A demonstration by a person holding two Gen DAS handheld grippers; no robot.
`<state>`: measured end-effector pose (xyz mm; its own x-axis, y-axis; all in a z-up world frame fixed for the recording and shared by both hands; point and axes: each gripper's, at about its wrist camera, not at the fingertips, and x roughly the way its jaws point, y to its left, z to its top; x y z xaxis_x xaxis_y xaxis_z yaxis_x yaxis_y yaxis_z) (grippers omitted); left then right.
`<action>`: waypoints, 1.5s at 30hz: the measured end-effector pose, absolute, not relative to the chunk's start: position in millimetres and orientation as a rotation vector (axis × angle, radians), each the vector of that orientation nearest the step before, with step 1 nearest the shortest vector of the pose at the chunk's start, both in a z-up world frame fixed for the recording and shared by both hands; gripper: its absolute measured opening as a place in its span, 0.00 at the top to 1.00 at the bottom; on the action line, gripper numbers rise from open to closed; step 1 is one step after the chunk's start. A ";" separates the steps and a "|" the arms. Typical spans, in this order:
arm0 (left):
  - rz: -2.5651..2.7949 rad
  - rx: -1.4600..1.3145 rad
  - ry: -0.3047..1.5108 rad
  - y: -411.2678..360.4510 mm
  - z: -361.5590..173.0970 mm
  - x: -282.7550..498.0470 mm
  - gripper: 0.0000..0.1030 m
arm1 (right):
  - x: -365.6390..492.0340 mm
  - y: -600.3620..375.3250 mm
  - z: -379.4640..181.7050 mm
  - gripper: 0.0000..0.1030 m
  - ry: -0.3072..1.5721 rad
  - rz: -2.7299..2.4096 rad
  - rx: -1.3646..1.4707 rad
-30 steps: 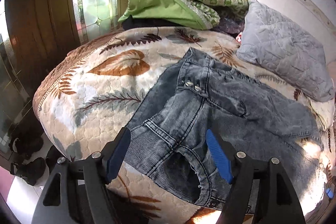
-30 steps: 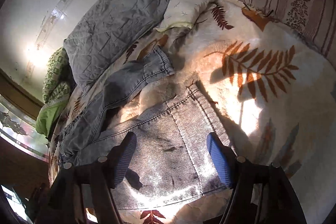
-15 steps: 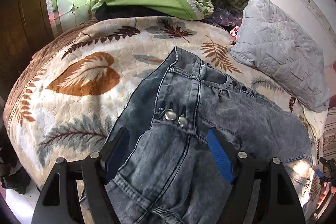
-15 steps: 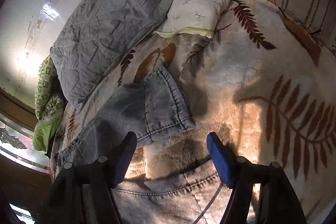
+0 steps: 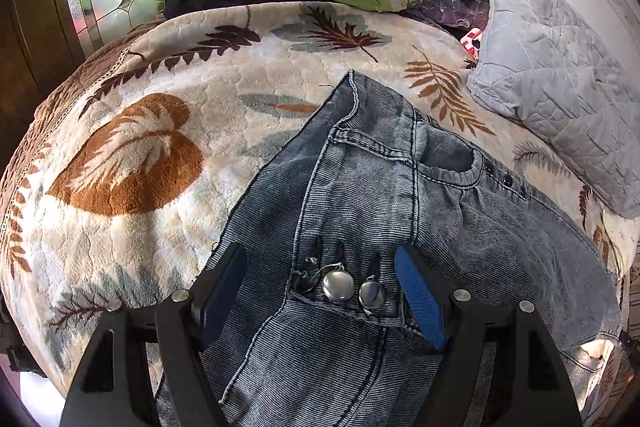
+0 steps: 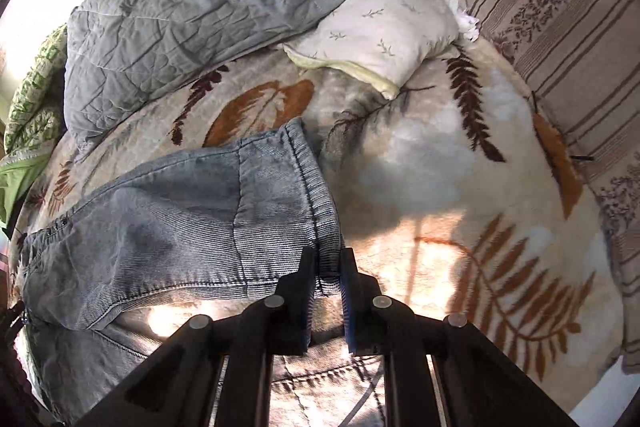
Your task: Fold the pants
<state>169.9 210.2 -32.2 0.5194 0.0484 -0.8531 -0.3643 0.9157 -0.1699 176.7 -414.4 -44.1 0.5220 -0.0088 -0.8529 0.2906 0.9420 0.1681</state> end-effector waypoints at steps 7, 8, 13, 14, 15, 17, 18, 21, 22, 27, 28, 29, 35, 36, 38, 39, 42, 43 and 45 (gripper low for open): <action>0.185 -0.338 1.005 213.3 -19.5 193.8 0.25 | 180.1 -442.3 -68.6 0.41 1.082 -0.185 0.387; 0.184 -0.329 0.992 214.2 -14.8 200.1 0.25 | 181.0 -447.9 -57.8 0.31 1.034 -0.191 0.418; 0.085 -0.374 1.004 216.0 -8.5 244.7 0.25 | 230.7 -452.8 -24.7 0.31 0.918 -0.063 0.464; 0.072 -0.371 1.013 214.5 -9.5 253.4 0.25 | 248.1 -450.0 -26.6 0.31 0.940 -0.048 0.459; 0.060 -0.370 1.022 213.3 -10.8 261.4 0.25 | 262.9 -446.8 -29.3 0.31 0.960 -0.039 0.457; 0.054 -0.388 1.036 215.3 -15.0 276.0 0.25 | 291.9 -439.6 -40.5 0.31 1.003 -0.041 0.421; 0.054 -0.407 1.051 217.7 -18.1 283.0 0.25 | 302.8 -436.8 -45.9 0.31 1.023 -0.047 0.402; 0.052 -0.472 1.076 226.1 -27.0 298.9 0.25 | 325.9 -431.4 -64.3 0.33 1.083 -0.065 0.362; 0.048 -0.491 1.079 228.8 -28.8 302.8 0.25 | 329.3 -429.1 -66.6 0.38 1.083 -0.053 0.356; 0.017 -0.615 1.071 243.0 -36.5 316.2 0.25 | 334.7 -419.5 -74.9 0.63 1.112 -0.053 0.257; 0.017 -0.626 1.081 244.2 -39.6 318.8 0.25 | 335.3 -420.7 -78.4 0.63 1.125 -0.053 0.261; 0.021 -0.630 1.086 245.4 -41.7 321.6 0.25 | 335.7 -422.4 -80.7 0.63 1.127 -0.046 0.276; 0.016 -0.587 1.129 242.2 -53.6 342.9 0.57 | 335.6 -422.5 -84.2 0.71 1.121 -0.030 0.247; 0.030 -0.570 1.151 240.9 -58.7 346.4 0.68 | 336.6 -421.7 -84.1 0.74 1.124 -0.038 0.235; 0.059 -0.526 1.163 238.7 -63.4 349.4 0.95 | 337.1 -420.0 -80.6 0.84 1.119 -0.053 0.210; 0.067 -0.514 1.154 238.4 -62.4 349.2 0.97 | 337.7 -417.4 -79.4 0.85 1.124 -0.054 0.195; 0.093 -0.492 1.099 238.8 -49.5 343.3 0.98 | 334.9 -416.7 -66.8 0.86 1.089 -0.075 0.170; 0.090 -0.491 1.076 238.8 -42.6 339.4 0.98 | 332.9 -419.6 -60.5 0.86 1.069 -0.081 0.185; 0.070 -0.496 1.034 240.3 -25.9 329.5 0.98 | 325.9 -423.4 -46.7 0.86 1.034 -0.081 0.200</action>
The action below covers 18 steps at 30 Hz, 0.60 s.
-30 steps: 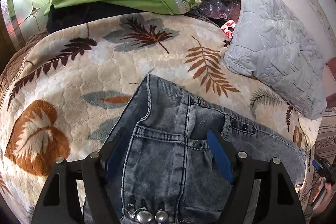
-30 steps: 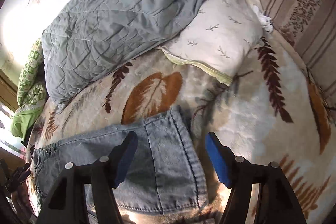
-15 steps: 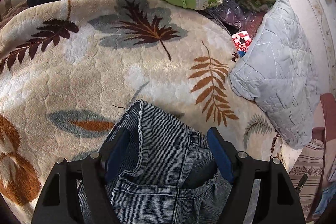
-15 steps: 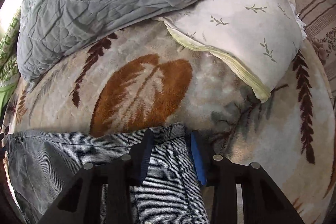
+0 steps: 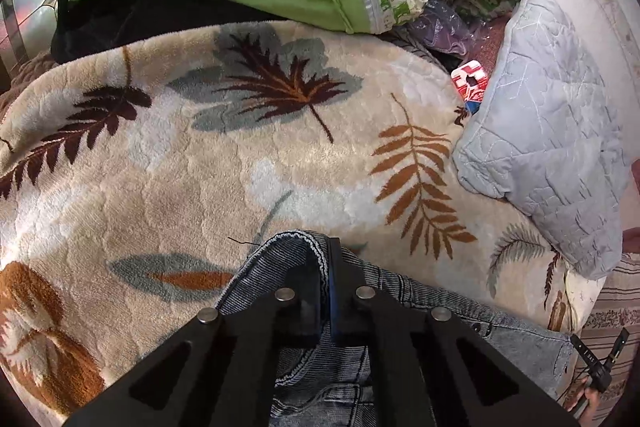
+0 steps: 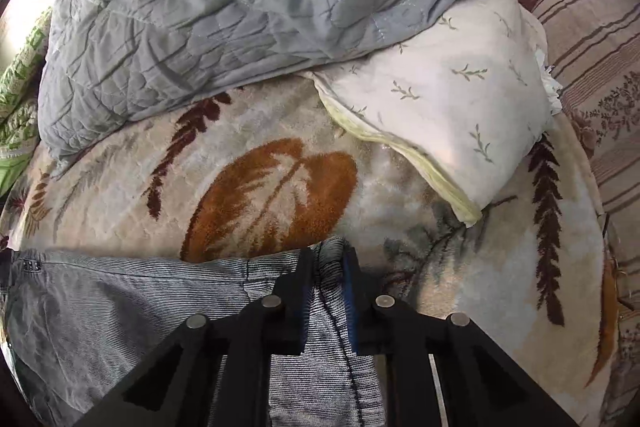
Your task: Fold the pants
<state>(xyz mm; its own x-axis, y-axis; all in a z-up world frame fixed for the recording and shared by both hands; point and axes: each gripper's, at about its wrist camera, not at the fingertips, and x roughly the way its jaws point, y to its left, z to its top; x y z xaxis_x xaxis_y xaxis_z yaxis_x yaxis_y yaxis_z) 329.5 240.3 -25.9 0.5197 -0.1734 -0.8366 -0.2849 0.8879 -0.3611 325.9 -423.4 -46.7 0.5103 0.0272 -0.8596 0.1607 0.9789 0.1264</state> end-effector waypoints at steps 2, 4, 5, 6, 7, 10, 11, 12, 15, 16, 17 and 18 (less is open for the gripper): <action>0.051 -0.502 0.987 241.1 -6.4 314.3 0.98 | 313.0 -424.8 -29.5 0.86 0.991 -0.082 0.209; 0.029 -0.517 0.937 242.9 15.8 292.5 0.98 | 296.0 -429.7 -9.2 0.86 0.936 -0.080 0.244; 0.022 -0.520 0.909 243.4 27.8 280.5 0.98 | 285.4 -432.9 1.0 0.86 0.909 -0.081 0.262; 0.011 -0.526 0.885 243.7 39.6 267.7 0.98 | 272.3 -435.8 12.9 0.86 0.881 -0.077 0.284; -0.004 -0.537 0.862 245.6 50.6 252.8 0.98 | 261.8 -439.2 24.4 0.86 0.859 -0.071 0.299; -0.038 -0.562 0.805 250.9 78.6 204.6 0.98 | 219.1 -445.7 53.1 0.86 0.804 -0.054 0.334; -0.049 -0.565 0.794 251.3 84.6 188.0 0.97 | 204.9 -446.7 58.4 0.86 0.796 -0.049 0.341; -0.060 -0.558 0.784 250.2 89.3 171.2 0.97 | 189.0 -447.6 63.5 0.86 0.788 -0.045 0.345; -0.081 -0.555 0.791 250.6 89.0 121.3 0.97 | 138.3 -451.1 65.2 0.86 0.780 -0.035 0.369; -0.081 -0.550 0.799 250.8 85.0 106.8 0.97 | 120.6 -452.2 62.4 0.86 0.780 -0.035 0.379; -0.074 -0.544 0.814 250.8 78.9 93.0 0.97 | 102.1 -453.2 57.1 0.86 0.785 -0.036 0.391; -0.070 -0.542 0.832 251.9 71.9 79.6 0.97 | 86.8 -452.9 49.7 0.86 0.796 -0.036 0.391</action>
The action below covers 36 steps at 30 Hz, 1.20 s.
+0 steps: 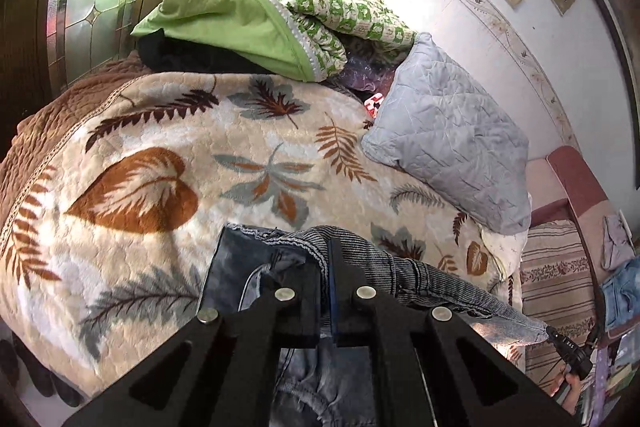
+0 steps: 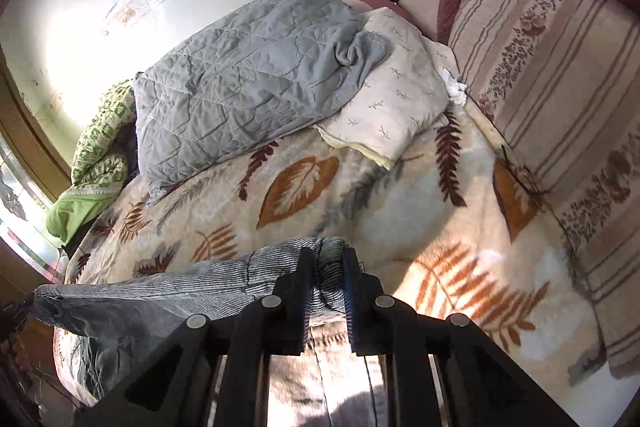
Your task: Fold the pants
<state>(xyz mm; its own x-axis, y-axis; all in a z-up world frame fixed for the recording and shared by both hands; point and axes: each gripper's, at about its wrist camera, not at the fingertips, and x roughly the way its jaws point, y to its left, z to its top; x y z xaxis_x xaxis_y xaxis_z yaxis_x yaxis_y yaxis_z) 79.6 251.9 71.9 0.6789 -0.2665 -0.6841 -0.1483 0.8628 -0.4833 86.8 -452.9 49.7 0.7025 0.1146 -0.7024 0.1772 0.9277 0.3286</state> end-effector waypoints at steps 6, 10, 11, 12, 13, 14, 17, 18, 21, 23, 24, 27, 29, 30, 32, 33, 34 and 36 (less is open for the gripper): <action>-0.028 -0.571 0.993 262.2 8.3 21.3 0.96 | 2.5 -449.1 -20.3 0.86 0.920 -0.033 0.450; 0.056 -0.592 1.090 275.1 -18.6 5.7 0.89 | -26.0 -450.2 -64.6 0.78 1.033 -0.035 0.496; 0.074 -0.592 1.087 278.1 -16.4 3.7 0.85 | -27.1 -450.1 -71.1 0.69 1.072 -0.032 0.486; 0.116 -0.576 1.068 280.1 -9.4 1.4 0.84 | -28.0 -450.7 -73.2 0.64 1.095 -0.032 0.476; 0.153 -0.552 1.035 280.2 1.0 -0.6 0.77 | -29.8 -451.3 -70.6 0.47 1.094 -0.037 0.464; 0.173 -0.527 0.995 279.1 13.6 -1.5 0.64 | -31.4 -453.3 -65.2 0.36 1.084 -0.044 0.459; 0.198 -0.470 0.878 267.7 48.5 -3.1 0.45 | -33.7 -462.1 -39.1 0.36 1.011 -0.089 0.462; 0.186 -0.447 0.853 259.8 57.3 -0.9 0.44 | -31.9 -463.9 -30.4 0.36 0.984 -0.080 0.479; 0.089 -0.387 0.850 225.8 64.5 15.2 0.40 | -3.4 -461.6 -10.4 0.36 0.956 -0.008 0.524; 0.038 -0.361 0.889 203.1 54.4 27.9 0.40 | 24.1 -467.3 -7.6 0.36 0.950 0.016 0.565; 0.020 -0.353 0.910 192.9 45.8 33.9 0.40 | 40.3 -472.4 -11.2 0.36 0.974 0.038 0.606; -0.001 -0.306 0.983 164.6 13.1 48.2 0.40 | 87.8 -487.2 -36.5 0.36 1.106 0.105 0.745; 0.005 -0.256 1.024 153.0 -7.4 52.0 0.40 | 113.5 -490.6 -61.0 0.36 1.242 0.129 0.792; 0.014 -0.231 1.040 149.4 -16.7 51.9 0.40 | 120.8 -490.6 -67.9 0.36 1.271 0.121 0.794; 0.021 -0.186 1.060 145.5 -30.6 53.1 0.40 | 131.7 -486.4 -78.9 0.44 1.299 0.153 0.789; 0.022 -0.171 1.059 145.1 -34.3 53.2 0.40 | 135.4 -483.9 -81.7 0.52 1.301 0.174 0.791; 0.020 -0.160 1.049 144.7 -34.8 52.3 0.40 | 138.7 -479.6 -83.8 0.68 1.306 0.199 0.783; 0.012 -0.146 1.044 144.1 -34.8 51.7 0.39 | 141.6 -468.4 -79.2 0.90 1.297 0.220 0.688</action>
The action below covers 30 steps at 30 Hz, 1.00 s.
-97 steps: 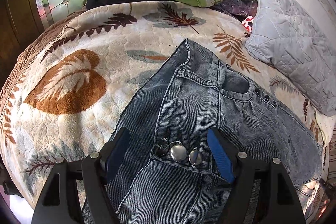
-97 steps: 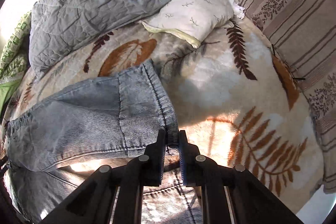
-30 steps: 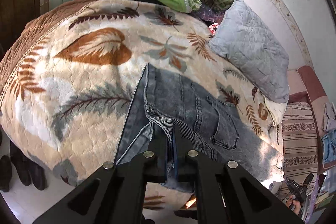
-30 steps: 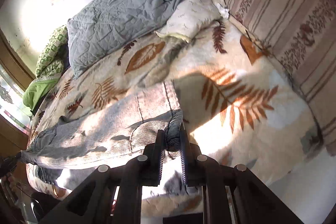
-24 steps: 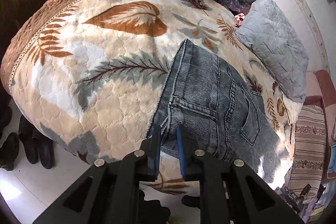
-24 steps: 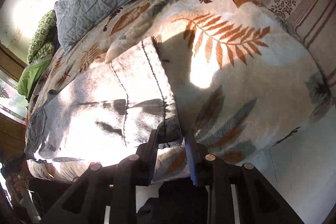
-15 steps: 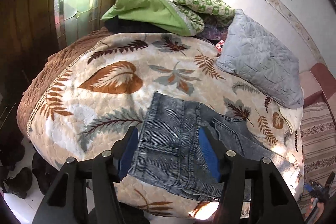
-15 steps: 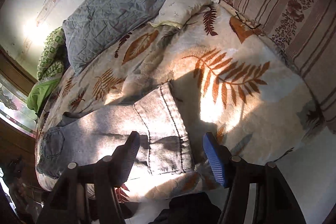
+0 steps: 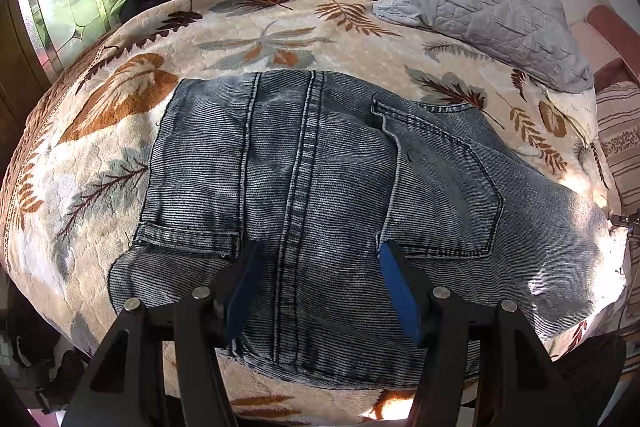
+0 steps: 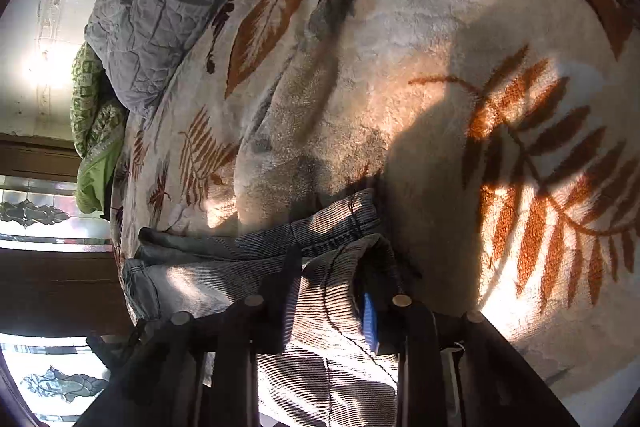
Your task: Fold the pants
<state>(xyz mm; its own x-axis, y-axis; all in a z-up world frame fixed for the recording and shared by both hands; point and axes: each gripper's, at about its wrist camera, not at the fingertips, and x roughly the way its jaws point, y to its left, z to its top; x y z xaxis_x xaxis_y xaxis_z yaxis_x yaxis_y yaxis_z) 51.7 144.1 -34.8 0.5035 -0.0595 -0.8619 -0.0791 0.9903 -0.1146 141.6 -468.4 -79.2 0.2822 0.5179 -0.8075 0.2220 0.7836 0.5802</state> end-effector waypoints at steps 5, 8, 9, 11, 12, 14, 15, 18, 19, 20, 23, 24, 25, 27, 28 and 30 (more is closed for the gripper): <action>0.012 -0.162 1.016 149.4 -35.4 50.3 0.39 | 127.9 -458.8 -26.8 0.93 1.061 0.167 0.506; 0.028 -0.188 1.008 151.8 -36.9 51.2 0.39 | 121.8 -454.8 -40.0 0.92 1.041 0.105 0.464; 0.035 -0.187 1.012 150.9 -36.0 52.0 0.39 | 121.5 -456.8 -53.8 0.89 1.065 0.074 0.471; 0.053 -0.193 1.020 148.8 -30.4 52.3 0.39 | 121.3 -462.1 -80.2 0.84 1.165 0.018 0.455; 0.060 -0.195 1.016 147.3 -25.2 51.3 0.39 | 116.8 -462.8 -82.2 0.83 1.171 0.010 0.445; 0.047 -0.189 0.971 142.0 -10.7 46.9 0.39 | 104.1 -462.5 -67.4 0.82 1.108 0.006 0.430; 0.036 -0.182 0.948 138.5 -3.9 45.2 0.38 | 96.1 -461.1 -55.3 0.82 1.072 -0.013 0.424; 0.002 -0.172 0.926 129.3 3.2 45.7 0.25 | 70.1 -449.4 -21.1 0.78 0.977 0.051 0.439; 0.010 -0.156 0.938 127.2 -1.4 47.6 0.25 | 61.7 -443.7 -15.6 0.68 0.972 0.099 0.465; 0.045 -0.119 0.974 125.8 -10.4 51.2 0.25 | 53.6 -436.8 -14.8 0.47 0.976 0.143 0.494; 0.090 -0.051 1.116 131.7 -46.0 59.7 0.24 | 38.7 -416.3 -47.3 0.31 1.119 0.140 0.502; 0.080 -0.042 1.094 131.4 -43.0 56.8 0.24 | 35.7 -412.5 -68.5 0.31 1.209 0.113 0.480; 0.081 -0.037 1.096 130.0 -37.6 55.9 0.25 | 32.6 -411.8 -86.5 0.32 1.274 0.112 0.475; 0.079 -0.071 1.050 129.4 -19.3 53.9 0.25 | 27.5 -407.8 -76.1 0.34 1.240 0.092 0.435; 0.069 -0.093 1.000 128.7 -8.2 51.5 0.25 | 30.1 -403.6 -64.5 0.34 1.241 0.071 0.422; 0.046 -0.111 0.919 125.4 7.5 49.4 0.24 | 38.7 -386.4 -30.4 0.34 1.151 0.108 0.370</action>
